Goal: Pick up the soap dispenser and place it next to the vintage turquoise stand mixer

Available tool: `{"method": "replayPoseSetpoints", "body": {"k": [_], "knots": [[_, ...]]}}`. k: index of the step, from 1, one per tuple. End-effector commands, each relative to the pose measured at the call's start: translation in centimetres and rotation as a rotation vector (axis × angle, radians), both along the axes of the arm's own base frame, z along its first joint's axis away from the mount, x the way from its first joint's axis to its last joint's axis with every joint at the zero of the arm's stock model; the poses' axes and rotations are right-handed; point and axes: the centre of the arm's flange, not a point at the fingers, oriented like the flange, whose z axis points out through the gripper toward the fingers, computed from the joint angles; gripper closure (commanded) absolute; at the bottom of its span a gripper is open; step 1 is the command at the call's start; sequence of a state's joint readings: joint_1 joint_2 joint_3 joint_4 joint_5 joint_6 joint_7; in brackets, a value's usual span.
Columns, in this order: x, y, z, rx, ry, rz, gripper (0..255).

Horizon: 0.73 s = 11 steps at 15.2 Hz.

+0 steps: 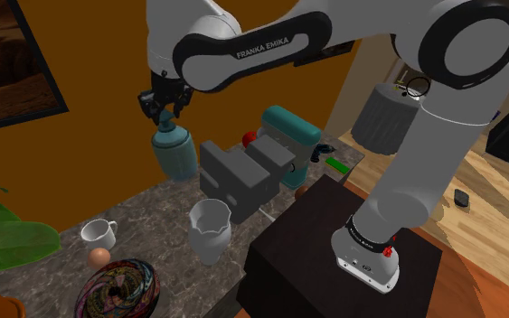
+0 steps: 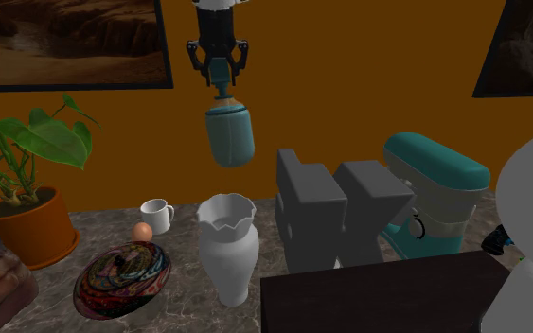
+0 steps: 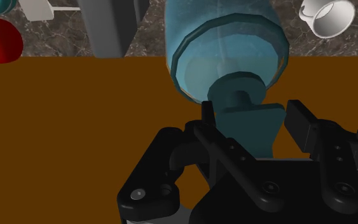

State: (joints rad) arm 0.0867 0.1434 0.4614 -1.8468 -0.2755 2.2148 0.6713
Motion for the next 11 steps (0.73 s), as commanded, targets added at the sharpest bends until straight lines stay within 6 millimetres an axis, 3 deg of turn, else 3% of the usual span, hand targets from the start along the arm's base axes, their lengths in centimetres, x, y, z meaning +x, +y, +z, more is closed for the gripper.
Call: {"method": "replayPoseSetpoints", "body": {"k": [1, 11], "knots": [[0.0, 0.1, 1.2, 0.000, -0.001, 0.000, 255], [0.0, 0.1, 6.4, 0.000, -0.001, 0.000, 255]]}}
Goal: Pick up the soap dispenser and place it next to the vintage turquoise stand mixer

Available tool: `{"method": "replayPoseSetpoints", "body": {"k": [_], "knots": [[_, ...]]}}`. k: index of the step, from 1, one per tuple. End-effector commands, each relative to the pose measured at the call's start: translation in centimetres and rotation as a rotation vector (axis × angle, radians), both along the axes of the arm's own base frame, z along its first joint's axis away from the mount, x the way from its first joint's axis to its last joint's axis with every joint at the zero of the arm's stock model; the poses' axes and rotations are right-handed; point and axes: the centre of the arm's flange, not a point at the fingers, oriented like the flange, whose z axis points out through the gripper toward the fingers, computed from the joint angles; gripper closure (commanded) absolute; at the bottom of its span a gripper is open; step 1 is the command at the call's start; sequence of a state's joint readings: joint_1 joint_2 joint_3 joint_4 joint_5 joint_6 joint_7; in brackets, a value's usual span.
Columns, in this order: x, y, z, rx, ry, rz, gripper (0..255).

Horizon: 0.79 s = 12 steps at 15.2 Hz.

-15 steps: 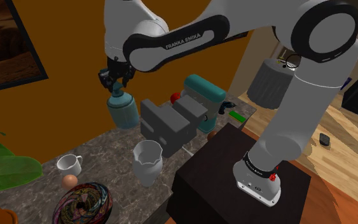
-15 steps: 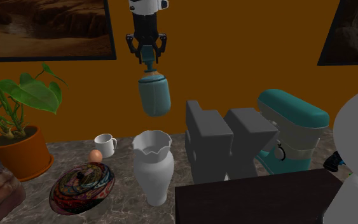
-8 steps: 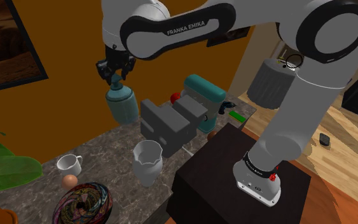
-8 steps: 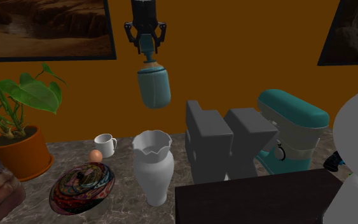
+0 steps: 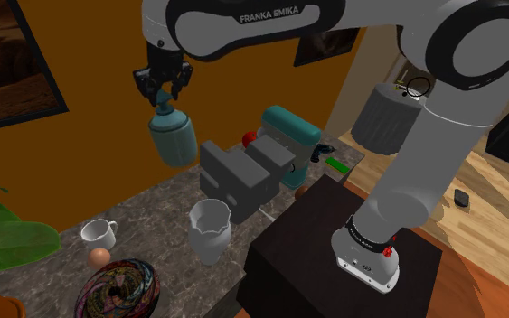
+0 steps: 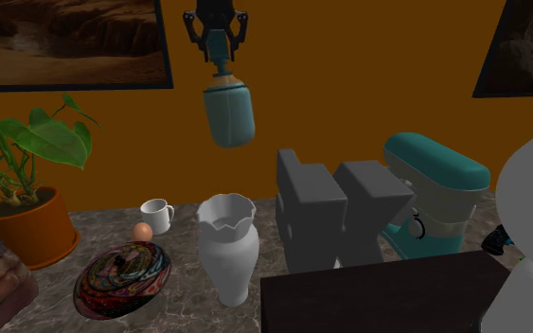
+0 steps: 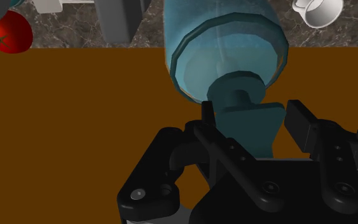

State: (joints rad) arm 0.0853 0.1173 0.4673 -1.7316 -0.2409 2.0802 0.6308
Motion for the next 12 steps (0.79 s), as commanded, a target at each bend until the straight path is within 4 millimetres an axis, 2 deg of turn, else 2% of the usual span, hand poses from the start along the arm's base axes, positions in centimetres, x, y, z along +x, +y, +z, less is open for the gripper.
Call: {"method": "replayPoseSetpoints", "body": {"k": [1, 9, 12], "knots": [[0.0, 0.2, 1.2, 0.000, -0.001, 0.000, 255], [0.0, 0.2, 5.1, 0.000, -0.001, 0.000, 255], [-0.2, -3.8, 5.1, 0.000, -0.001, 0.000, 255]]}}
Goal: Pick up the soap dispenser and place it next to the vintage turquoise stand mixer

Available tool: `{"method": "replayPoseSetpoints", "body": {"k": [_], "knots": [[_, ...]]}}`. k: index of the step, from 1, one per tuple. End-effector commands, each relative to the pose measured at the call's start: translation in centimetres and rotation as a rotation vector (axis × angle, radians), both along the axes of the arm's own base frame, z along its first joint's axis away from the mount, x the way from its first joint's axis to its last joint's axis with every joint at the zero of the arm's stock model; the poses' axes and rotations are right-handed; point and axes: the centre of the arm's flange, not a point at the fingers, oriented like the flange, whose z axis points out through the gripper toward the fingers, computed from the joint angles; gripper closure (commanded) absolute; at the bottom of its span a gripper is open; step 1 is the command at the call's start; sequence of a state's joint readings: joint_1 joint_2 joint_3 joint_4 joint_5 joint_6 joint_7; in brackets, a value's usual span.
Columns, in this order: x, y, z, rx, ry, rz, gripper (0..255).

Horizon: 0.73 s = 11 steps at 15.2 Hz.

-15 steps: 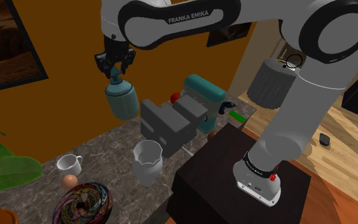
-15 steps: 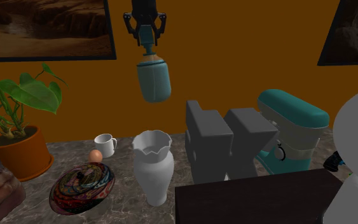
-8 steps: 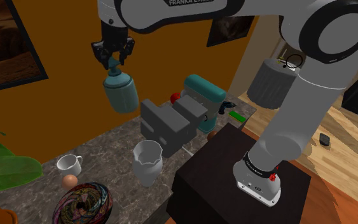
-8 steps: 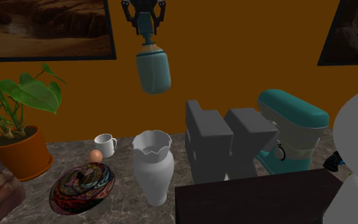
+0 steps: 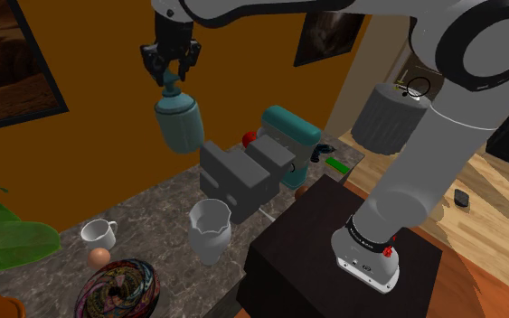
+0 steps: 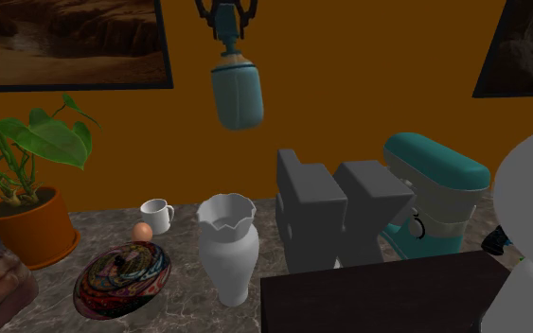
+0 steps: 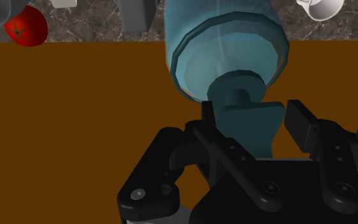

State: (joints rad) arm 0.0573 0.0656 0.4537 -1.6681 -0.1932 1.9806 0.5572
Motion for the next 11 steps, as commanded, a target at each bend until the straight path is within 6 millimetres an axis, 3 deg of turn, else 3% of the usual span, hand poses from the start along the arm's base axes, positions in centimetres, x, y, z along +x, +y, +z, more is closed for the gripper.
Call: {"method": "replayPoseSetpoints", "body": {"k": [1, 11], "knots": [[0.0, -2.6, 0.2, 0.001, -0.001, 0.001, 255], [-0.6, -15.7, 0.2, 0.001, -0.001, 0.001, 255]]}}
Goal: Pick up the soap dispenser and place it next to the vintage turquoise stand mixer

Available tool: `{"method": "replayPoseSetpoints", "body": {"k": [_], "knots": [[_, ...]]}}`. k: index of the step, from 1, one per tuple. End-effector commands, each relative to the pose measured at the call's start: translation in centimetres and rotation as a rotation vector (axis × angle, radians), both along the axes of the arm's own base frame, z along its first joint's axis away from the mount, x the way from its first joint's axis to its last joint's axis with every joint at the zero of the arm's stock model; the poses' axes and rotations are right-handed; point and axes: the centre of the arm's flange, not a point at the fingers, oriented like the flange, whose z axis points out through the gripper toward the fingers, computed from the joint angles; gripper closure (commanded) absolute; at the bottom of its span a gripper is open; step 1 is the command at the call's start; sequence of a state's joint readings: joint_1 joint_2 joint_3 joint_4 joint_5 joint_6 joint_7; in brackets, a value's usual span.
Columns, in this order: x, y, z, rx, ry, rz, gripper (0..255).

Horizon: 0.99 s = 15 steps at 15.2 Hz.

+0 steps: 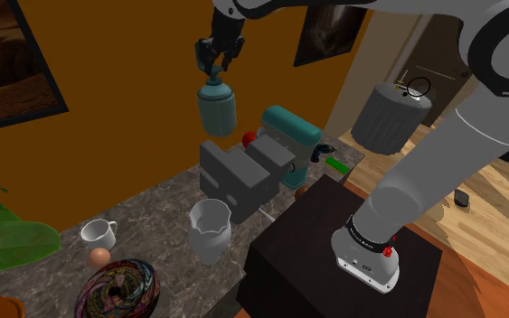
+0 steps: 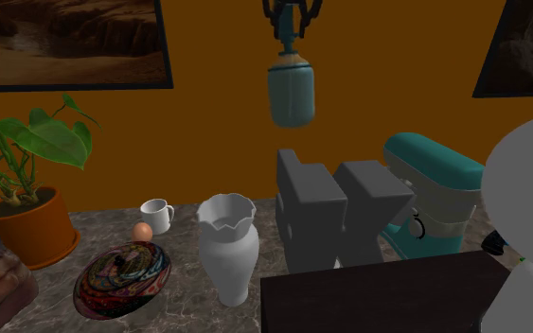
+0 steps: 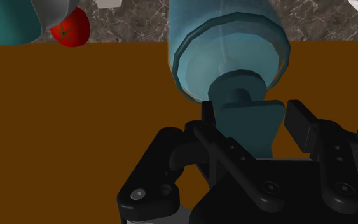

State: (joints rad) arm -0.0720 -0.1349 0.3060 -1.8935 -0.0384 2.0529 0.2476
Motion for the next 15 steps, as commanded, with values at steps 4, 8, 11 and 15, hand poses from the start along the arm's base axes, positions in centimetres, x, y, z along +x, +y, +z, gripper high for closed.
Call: {"method": "replayPoseSetpoints", "body": {"k": [4, 8, 11, 15], "knots": [[-0.3, -6.5, 0.0, 0.000, -0.002, 0.002, 255], [-0.5, -11.8, 0.1, 0.000, -0.002, 0.002, 255], [-0.6, -15.8, 0.1, 0.000, -0.002, 0.002, 255], [-0.9, -21.0, 0.1, 0.000, -0.002, 0.002, 255]]}}
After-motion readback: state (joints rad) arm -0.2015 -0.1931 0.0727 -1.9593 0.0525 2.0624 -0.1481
